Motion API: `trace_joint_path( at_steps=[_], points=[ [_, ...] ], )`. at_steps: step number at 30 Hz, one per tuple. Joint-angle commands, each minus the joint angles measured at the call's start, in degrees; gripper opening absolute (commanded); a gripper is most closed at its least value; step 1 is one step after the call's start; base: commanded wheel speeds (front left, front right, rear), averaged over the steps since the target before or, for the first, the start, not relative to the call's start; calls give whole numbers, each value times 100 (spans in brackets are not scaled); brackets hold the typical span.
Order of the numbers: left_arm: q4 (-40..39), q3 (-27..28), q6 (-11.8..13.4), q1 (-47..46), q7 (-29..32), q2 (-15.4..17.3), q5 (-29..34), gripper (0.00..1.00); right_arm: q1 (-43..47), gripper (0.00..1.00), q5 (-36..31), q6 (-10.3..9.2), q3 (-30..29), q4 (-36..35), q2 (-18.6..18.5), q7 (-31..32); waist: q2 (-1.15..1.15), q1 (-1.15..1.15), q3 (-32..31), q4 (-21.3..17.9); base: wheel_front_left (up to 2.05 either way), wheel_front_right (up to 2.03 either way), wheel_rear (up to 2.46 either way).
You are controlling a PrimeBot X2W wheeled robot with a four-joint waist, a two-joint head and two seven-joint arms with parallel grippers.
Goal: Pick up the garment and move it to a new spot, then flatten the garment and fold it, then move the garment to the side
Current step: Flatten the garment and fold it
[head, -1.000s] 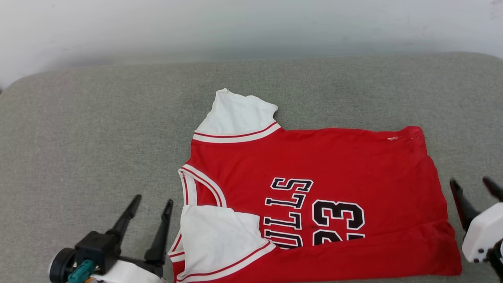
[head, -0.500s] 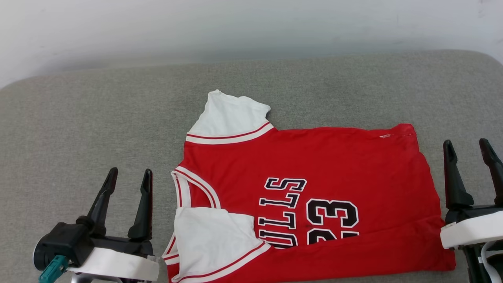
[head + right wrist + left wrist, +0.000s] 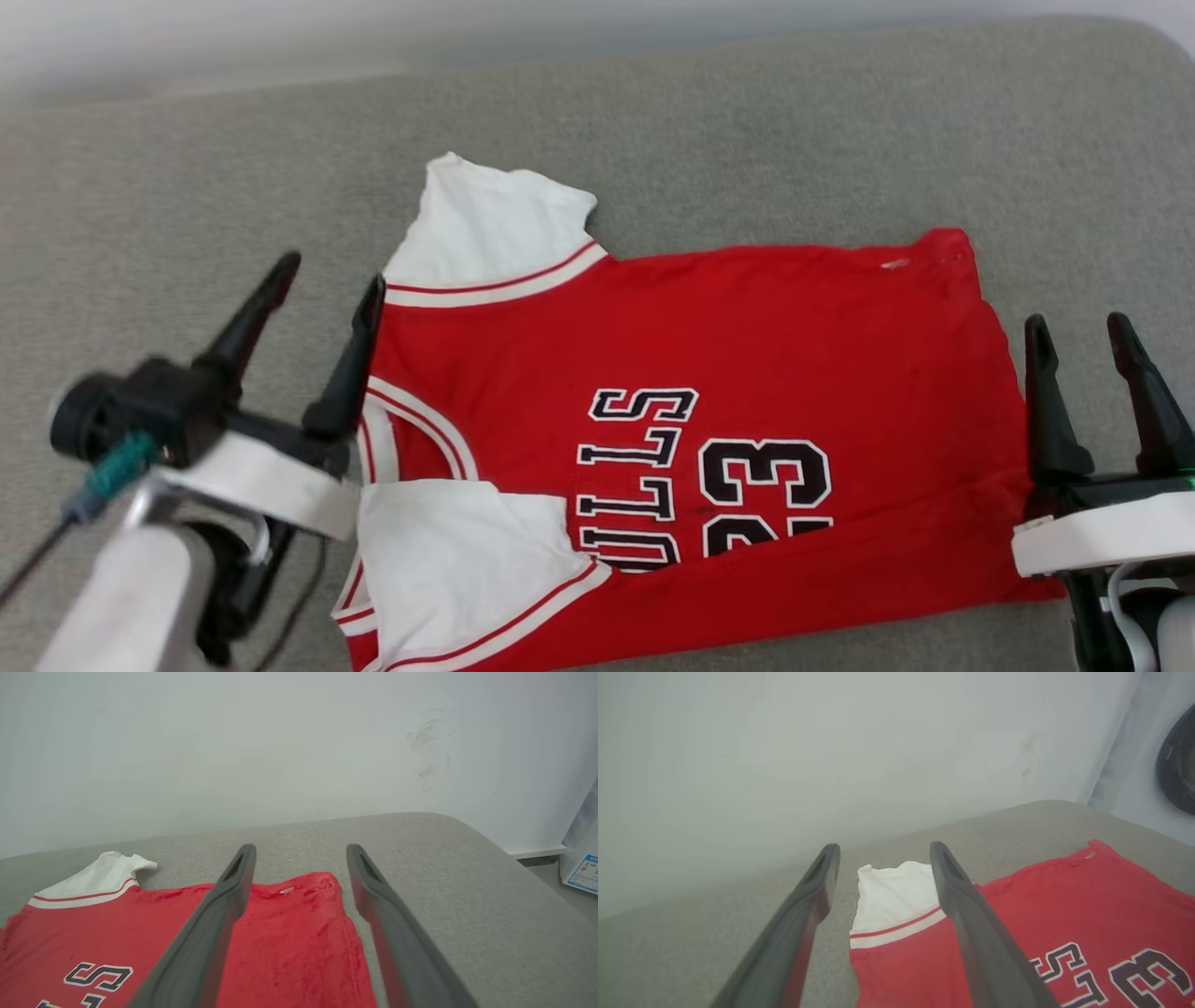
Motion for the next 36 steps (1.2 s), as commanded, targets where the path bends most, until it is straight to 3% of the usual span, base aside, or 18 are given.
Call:
trace_joint_path(
  at_steps=[1, 7, 13, 19, 26, 36],
  points=[
    [22, -18, -64, -269, 194, 127, 23, 100, -94, 100, 23, -2, 37, 18, 65, -54, 0, 0, 277, -213, 0, 0, 0],
    [372, 44, -375, -1609, 1802, 865, -570, 100, -271, 100, 82, -2, 182, 117, 174, -218, 0, 0, 822, -599, 0, 0, 0],
    [811, -334, -483, -3089, 3774, 1639, -1430, 100, -479, 100, 116, -2, 280, 238, 287, -427, 0, 0, 1328, -899, 0, 0, 0],
    [1294, -685, -496, -4269, 5684, 1968, -2373, 100, -676, 100, 161, -2, 549, 463, 357, -586, 0, 0, 1700, -1159, 0, 0, 0],
    [1830, -1053, -497, -5030, 6525, 2228, -2404, 100, -890, 100, 430, -2, 837, 603, 394, -761, 0, 0, 2046, -1487, 0, 0, 0],
    [2569, -1488, -491, -5241, 6686, 2394, -2255, 98, -1022, 100, 503, -2, 992, 779, 407, -903, 0, 0, 2254, -1668, 0, 0, 0]
  ],
)
